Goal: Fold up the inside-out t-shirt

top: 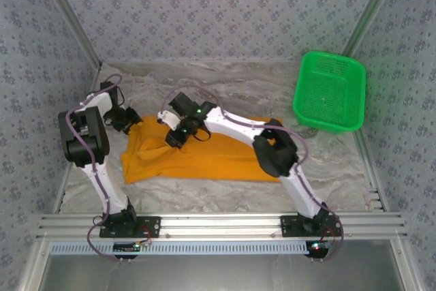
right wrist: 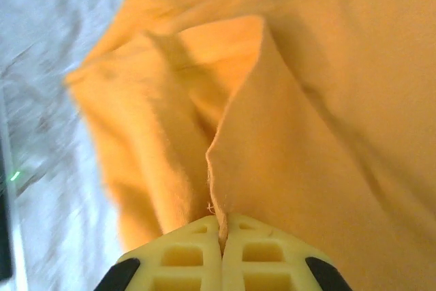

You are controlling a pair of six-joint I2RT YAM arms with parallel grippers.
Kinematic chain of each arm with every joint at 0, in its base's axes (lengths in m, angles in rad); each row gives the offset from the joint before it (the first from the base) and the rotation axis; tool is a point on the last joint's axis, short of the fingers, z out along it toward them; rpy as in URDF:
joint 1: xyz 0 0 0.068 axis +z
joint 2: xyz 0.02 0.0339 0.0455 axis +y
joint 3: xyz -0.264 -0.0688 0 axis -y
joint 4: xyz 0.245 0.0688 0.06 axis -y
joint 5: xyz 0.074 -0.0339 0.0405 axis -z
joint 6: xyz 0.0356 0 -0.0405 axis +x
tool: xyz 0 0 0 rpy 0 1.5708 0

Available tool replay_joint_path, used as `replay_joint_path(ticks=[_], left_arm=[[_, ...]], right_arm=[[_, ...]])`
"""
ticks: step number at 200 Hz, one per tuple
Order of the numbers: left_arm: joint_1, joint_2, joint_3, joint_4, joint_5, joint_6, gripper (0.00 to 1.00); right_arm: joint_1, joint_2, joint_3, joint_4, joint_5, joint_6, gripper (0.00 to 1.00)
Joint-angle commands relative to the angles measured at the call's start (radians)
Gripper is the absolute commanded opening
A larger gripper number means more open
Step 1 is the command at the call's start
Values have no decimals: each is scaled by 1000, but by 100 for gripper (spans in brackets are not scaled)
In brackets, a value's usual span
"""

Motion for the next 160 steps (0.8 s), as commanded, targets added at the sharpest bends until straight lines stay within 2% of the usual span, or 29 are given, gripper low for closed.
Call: replay_joint_path(ticks=[1, 29, 46, 60, 73, 95, 109, 132, 160], left_arm=[[4, 30, 27, -41, -37, 22, 36], [9, 7, 27, -55, -29, 27, 37], [8, -18, 32, -84, -11, 32, 38], [8, -61, 12, -102, 18, 30, 38], [7, -122, -33, -106, 27, 28, 39], [0, -231, -119, -132, 17, 39, 39], [-17, -292, -182, -137, 31, 39, 40], [-58, -374, -285, -124, 30, 20, 40], [-93, -422, -424, -50, 22, -19, 40]], right_arm=[[29, -138, -211, 115, 18, -76, 17], [49, -179, -358, 129, 99, -76, 20], [58, -217, -358, 128, 113, -68, 22], [61, -234, -307, 96, 125, -76, 30], [64, -236, -254, 74, 151, -93, 36], [70, -204, -189, 67, 287, -79, 39], [78, -171, -166, 68, 326, -64, 40], [115, -125, -164, 92, 377, -22, 42], [169, -121, -217, 116, 515, 71, 43]])
